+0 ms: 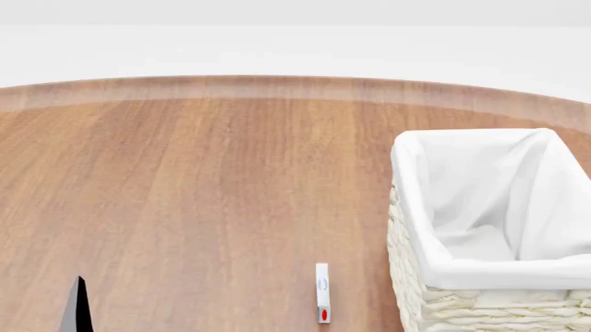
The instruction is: Pick up the tomato sauce, and put it in the basket.
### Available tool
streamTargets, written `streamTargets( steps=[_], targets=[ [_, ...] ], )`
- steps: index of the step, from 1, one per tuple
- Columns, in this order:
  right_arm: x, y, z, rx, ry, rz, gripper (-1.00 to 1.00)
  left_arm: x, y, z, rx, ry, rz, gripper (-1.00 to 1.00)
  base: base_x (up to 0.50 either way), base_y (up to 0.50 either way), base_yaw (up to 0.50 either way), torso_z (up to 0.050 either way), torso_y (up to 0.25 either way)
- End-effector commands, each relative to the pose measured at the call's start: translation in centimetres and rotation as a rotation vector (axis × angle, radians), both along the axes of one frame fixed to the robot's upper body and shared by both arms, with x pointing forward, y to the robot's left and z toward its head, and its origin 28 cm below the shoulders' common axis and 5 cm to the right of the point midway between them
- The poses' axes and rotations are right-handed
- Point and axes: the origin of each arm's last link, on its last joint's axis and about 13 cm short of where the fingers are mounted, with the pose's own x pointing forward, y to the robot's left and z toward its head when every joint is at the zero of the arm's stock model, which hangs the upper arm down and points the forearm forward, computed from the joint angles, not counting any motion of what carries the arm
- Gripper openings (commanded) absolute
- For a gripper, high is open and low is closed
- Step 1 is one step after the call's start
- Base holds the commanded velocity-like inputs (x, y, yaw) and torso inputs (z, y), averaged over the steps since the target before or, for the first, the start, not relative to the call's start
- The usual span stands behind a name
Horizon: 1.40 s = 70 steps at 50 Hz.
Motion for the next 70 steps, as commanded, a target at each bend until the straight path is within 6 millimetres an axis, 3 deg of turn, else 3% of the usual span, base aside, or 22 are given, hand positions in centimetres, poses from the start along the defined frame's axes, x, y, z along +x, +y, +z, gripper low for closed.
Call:
streamTargets(
  steps=[1,16,42,43,59,70],
  targets=[
    [0.9,-0.3,-0.7,-0.005,0.023,0.004,1.0,0.0,0.1,-0.1,0.002,0.002,0.004,1.0,0.0,0.0,0.0,0.0,0.0],
    [2.2,-0.3,-1.1,-0.021,0.034,0.027,1.0,-0.1,0.2,-0.2,0.005,0.006,0.007,1.0,0.0,0.0,0.0,0.0,0.0],
    [2.8,-0.6,-1.9,0.017,0.063,0.08,1.0,-0.1,0.3,-0.4,0.013,0.007,0.013,1.0,0.0,0.0,0.0,0.0,0.0],
    [2.7,-0.6,-1.7,0.049,0.054,0.103,-1.0,-0.1,0.3,-0.4,0.013,0.009,0.014,1.0,0.0,0.0,0.0,0.0,0.0],
    [2.6,-0.4,-1.1,0.048,0.042,0.12,-1.0,-0.1,0.4,-0.4,0.011,0.01,0.016,1.0,0.0,0.0,0.0,0.0,0.0],
    [3.6,0.8,0.0,0.039,-0.003,0.188,-1.0,-0.4,0.5,-0.4,0.006,0.012,0.016,1.0,0.0,0.0,0.0,0.0,0.0]
  ],
)
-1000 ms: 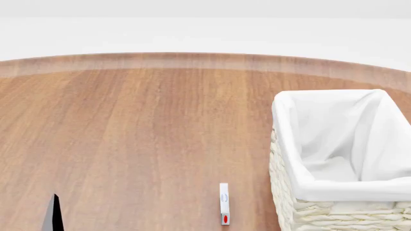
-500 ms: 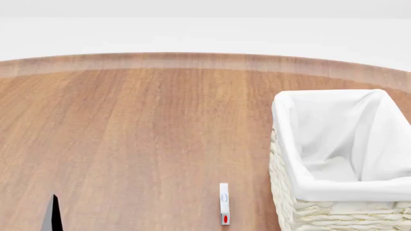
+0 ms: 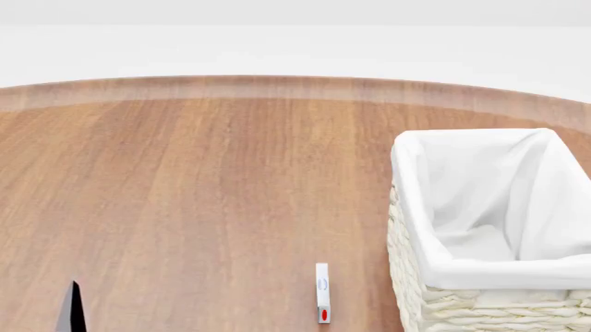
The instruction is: Pick up the tomato sauce, and put it in the basket.
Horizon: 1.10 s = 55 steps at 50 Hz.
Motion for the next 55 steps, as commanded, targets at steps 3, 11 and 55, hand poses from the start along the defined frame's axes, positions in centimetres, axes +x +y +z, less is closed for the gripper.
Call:
streamTargets(
  steps=[3,11,55],
  targets=[
    [0.9,1.1,0.9,-0.015,-0.049,0.069,-1.0,-0.2,0.2,-0.2,-0.002,0.004,0.002,1.0,0.0,0.0,0.0,0.0,0.0],
    [1.5,1.6,0.6,-0.021,-0.048,0.092,-1.0,-0.2,0.6,0.0,-0.011,0.002,0.015,1.0,0.0,0.0,0.0,0.0,0.0],
    [15.0,0.3,12.5,-0.213,-0.247,0.102,-1.0,-1.0,0.2,-0.1,-0.014,0.004,-0.008,1.0,0.0,0.0,0.0,0.0,0.0]
  ],
)
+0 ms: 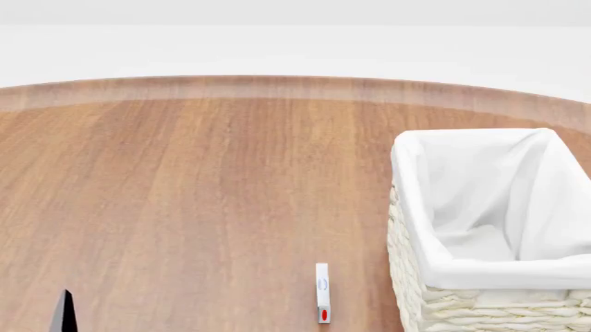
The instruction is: Pick up the tomato sauce, and put it in the basket.
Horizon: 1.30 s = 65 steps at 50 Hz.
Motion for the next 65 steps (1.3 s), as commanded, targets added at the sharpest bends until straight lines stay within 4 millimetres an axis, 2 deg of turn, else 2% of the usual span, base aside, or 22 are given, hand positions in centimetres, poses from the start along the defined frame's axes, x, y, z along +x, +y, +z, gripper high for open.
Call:
streamTargets(
  steps=[1,12,16,21,38,39,41,45,46,49,50,65],
  targets=[
    [2.9,-0.4,3.9,-0.076,-0.077,0.007,-1.0,-0.2,-0.1,0.0,0.002,0.0,-0.006,1.0,0.0,0.0,0.0,0.0,0.0],
    [5.6,-1.1,5.0,-0.102,-0.086,-0.009,-1.0,-0.1,-0.3,0.0,0.0,0.001,-0.011,1.0,0.0,0.0,0.0,0.0,0.0],
    [5.9,-1.3,5.5,-0.103,-0.097,-0.01,-1.0,-0.2,-0.2,0.1,0.0,0.0,-0.011,1.0,0.0,0.0,0.0,0.0,0.0],
    [5.1,-0.9,6.6,-0.132,-0.129,-0.003,-1.0,-0.1,-0.2,0.1,-0.003,0.001,-0.008,1.0,0.0,0.0,0.0,0.0,0.0],
    [5.1,-0.9,6.6,-0.132,-0.129,-0.003,-1.0,-0.1,-0.2,0.1,-0.003,0.001,-0.008,1.0,0.0,0.0,0.0,0.0,0.001],
    [5.3,-1.2,6.1,-0.209,-0.157,-0.028,-1.0,-0.1,-0.2,0.1,0.0,0.001,-0.007,1.0,0.0,0.0,0.0,0.0,0.0],
    [5.6,-1.2,6.1,-0.148,-0.139,-0.011,-1.0,-0.1,-0.2,0.2,-0.001,0.0,-0.008,1.0,0.0,0.0,0.0,0.0,0.0],
    [6.9,-1.3,6.5,-0.151,-0.154,-0.007,-1.0,-0.4,-0.3,0.4,0.003,-0.004,-0.008,1.0,0.0,0.0,0.0,0.0,0.0],
    [7.8,-1.2,7.0,-0.17,-0.167,0.002,-1.0,-0.5,-0.2,0.5,0.0,-0.008,-0.004,1.0,0.0,0.0,0.0,0.0,0.0],
    [8.8,-1.2,8.2,-0.192,-0.193,0.007,-1.0,-0.5,-0.2,0.4,0.003,-0.009,-0.001,1.0,0.0,0.0,0.0,0.0,0.0],
    [9.2,-1.1,9.2,-0.19,-0.206,0.013,-1.0,-0.6,-0.2,0.4,0.002,-0.009,-0.002,1.0,0.0,0.0,0.0,0.0,0.0],
    [11.8,-1.4,15.0,-0.218,-0.327,-0.002,-1.0,-0.6,0.0,0.5,-0.004,-0.01,0.002,1.0,0.0,0.0,0.0,0.0,0.0]
  ],
)
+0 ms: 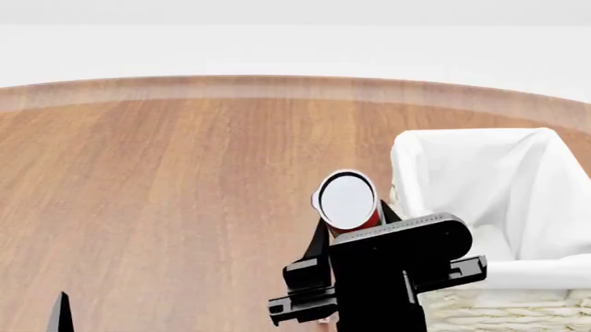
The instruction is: Pick up the tomato sauce, and put it in the basket.
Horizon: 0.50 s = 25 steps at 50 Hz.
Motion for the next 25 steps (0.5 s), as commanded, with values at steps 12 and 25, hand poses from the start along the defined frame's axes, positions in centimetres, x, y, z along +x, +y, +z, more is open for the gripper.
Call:
streamTargets(
  steps=[12,25],
  targets=[
    [4.7,-2.2,8.2,0.018,-0.126,-0.045,-1.0,0.0,0.0,-0.1,-0.006,0.002,0.001,1.0,0.0,0.0,0.0,0.0,0.001],
    [8.5,-4.5,11.4,0.052,-0.085,-0.129,-1.0,-0.2,0.1,-0.1,-0.009,0.004,-0.001,1.0,0.0,0.0,0.0,0.0,0.0]
  ],
)
